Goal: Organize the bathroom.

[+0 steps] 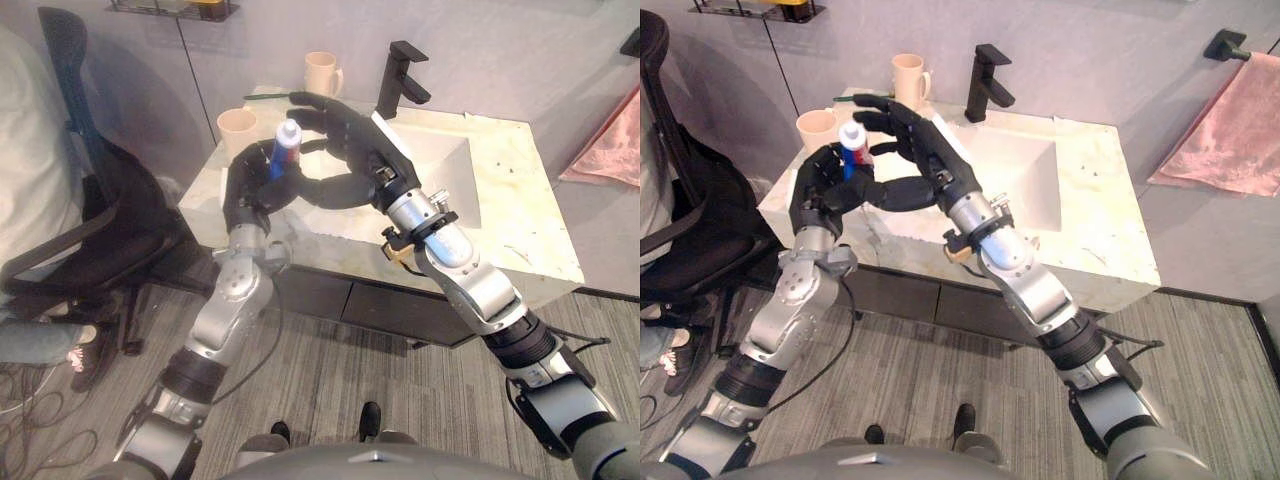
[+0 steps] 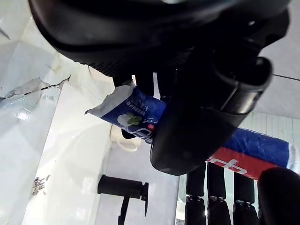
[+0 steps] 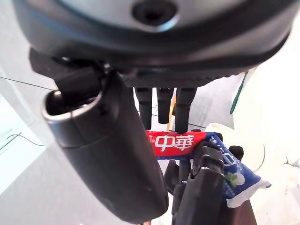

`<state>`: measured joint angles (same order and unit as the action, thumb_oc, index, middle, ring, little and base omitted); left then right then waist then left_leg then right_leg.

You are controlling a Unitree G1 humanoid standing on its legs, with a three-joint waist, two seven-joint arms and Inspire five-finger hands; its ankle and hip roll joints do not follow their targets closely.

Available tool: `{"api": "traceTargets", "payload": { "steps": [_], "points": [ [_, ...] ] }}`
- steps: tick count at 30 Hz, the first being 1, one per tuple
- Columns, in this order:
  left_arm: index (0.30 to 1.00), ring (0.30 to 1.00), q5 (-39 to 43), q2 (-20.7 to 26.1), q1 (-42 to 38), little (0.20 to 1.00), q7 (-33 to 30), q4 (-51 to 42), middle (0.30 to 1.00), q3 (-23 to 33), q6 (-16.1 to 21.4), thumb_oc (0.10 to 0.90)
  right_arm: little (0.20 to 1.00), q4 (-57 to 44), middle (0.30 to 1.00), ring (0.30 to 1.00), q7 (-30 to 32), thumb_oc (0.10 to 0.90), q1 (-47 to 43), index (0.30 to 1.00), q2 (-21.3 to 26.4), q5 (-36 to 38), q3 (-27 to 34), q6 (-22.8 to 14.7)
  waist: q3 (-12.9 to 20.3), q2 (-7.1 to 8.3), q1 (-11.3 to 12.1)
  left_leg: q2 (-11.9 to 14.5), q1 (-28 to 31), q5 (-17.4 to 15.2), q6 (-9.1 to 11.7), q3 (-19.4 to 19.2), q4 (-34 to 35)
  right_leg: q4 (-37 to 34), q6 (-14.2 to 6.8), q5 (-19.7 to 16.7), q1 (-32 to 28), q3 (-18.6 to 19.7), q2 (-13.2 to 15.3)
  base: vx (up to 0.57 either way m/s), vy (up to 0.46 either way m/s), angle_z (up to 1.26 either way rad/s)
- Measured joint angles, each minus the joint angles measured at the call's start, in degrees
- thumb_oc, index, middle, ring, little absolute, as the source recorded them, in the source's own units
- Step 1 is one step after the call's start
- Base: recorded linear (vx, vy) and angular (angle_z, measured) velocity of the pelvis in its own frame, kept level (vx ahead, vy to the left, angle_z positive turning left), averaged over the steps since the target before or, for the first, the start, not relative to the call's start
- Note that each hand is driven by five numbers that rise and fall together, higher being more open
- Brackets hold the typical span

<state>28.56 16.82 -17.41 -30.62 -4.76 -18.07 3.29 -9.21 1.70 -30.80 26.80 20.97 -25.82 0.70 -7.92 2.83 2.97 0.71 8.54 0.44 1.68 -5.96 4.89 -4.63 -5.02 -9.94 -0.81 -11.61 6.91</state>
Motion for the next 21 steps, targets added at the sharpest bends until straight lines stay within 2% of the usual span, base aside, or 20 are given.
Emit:
{"api": "traceTargets", "payload": {
  "steps": [5, 13, 14, 15, 16, 21],
  "points": [
    [0.3, 0.3, -0.09, -0.15, 0.02, 0.3, 1.14, 0.42, 0.3, -1.89, -0.02, 0.4, 0.3, 2.99, 0.3, 0.3, 2.37, 0.4, -1.7, 0.3, -0.11, -0.24, 0.57, -0.03, 0.58, 0.92, 0.04, -0.06, 0.0, 0.01, -0.02, 0.05, 0.0, 0.0, -0.01, 0.01, -0.03, -0.08, 0.1, 0.0, 0.0, 0.0],
    [0.3, 0.3, -0.18, -0.01, 0.01, 0.3, 1.11, 0.47, 0.3, -1.66, -0.03, 0.4, 0.3, 2.98, 0.3, 0.3, 2.25, 0.4, -1.69, 0.3, -0.18, -0.26, 0.41, -0.06, 0.57, 0.91, -0.03, -0.03, 0.01, 0.02, -0.02, 0.04, 0.0, 0.0, -0.01, 0.0, -0.02, -0.11, 0.06, 0.0, 0.0, 0.0],
    [0.465, 0.465, -0.21, -0.02, 0.01, 0.465, 1.08, 0.47, 0.465, -1.66, -0.03, 0.51, 0.3, 2.98, 0.3, 0.3, 2.26, 0.4, -1.69, 0.3, -0.18, -0.26, 0.41, -0.06, 0.57, 0.91, -0.02, -0.03, 0.01, 0.02, -0.02, 0.04, 0.0, 0.0, -0.01, 0.0, -0.02, -0.11, 0.07, -0.02, 0.037, 0.0],
    [0.465, 0.465, -0.21, -0.02, 0.01, 0.465, 1.06, 0.47, 0.465, -1.66, -0.03, 0.51, 0.3, 2.98, 0.3, 0.3, 2.26, 0.4, -1.69, 0.3, -0.18, -0.26, 0.41, -0.06, 0.57, 0.91, -0.02, -0.03, 0.0, 0.02, -0.02, 0.05, 0.0, 0.0, -0.01, 0.01, -0.03, -0.11, 0.07, -0.02, 0.045, 0.01],
    [0.9, 0.9, -2.04, -0.02, 0.01, 0.9, 0.6, 0.61, 0.9, -1.64, -0.02, 0.8, 0.3, 2.98, 0.3, 0.3, 2.37, 0.4, -1.7, 0.3, -0.14, -0.29, 0.41, -0.14, 0.57, 0.91, 0.16, -0.03, -0.02, 0.02, -0.02, 0.11, 0.01, 0.0, 0.0, 0.0, -0.04, -0.17, 0.08, -0.02, 0.043, 0.01],
    [0.9, 0.9, -6.42, 0.14, 0.11, 0.9, -0.35, 0.88, 0.9, -1.25, -0.01, 0.8, 0.3, 3.0, 0.3, 0.3, 3.27, 0.4, -2.25, 0.3, 1.53, -0.52, 0.45, -0.43, 0.57, 0.9, 0.97, 0.01, -0.11, 0.04, -0.01, 0.41, 0.01, -0.01, 0.02, 0.02, -0.14, -0.66, 0.11, -0.02, 0.034, 0.03]
  ]
}}
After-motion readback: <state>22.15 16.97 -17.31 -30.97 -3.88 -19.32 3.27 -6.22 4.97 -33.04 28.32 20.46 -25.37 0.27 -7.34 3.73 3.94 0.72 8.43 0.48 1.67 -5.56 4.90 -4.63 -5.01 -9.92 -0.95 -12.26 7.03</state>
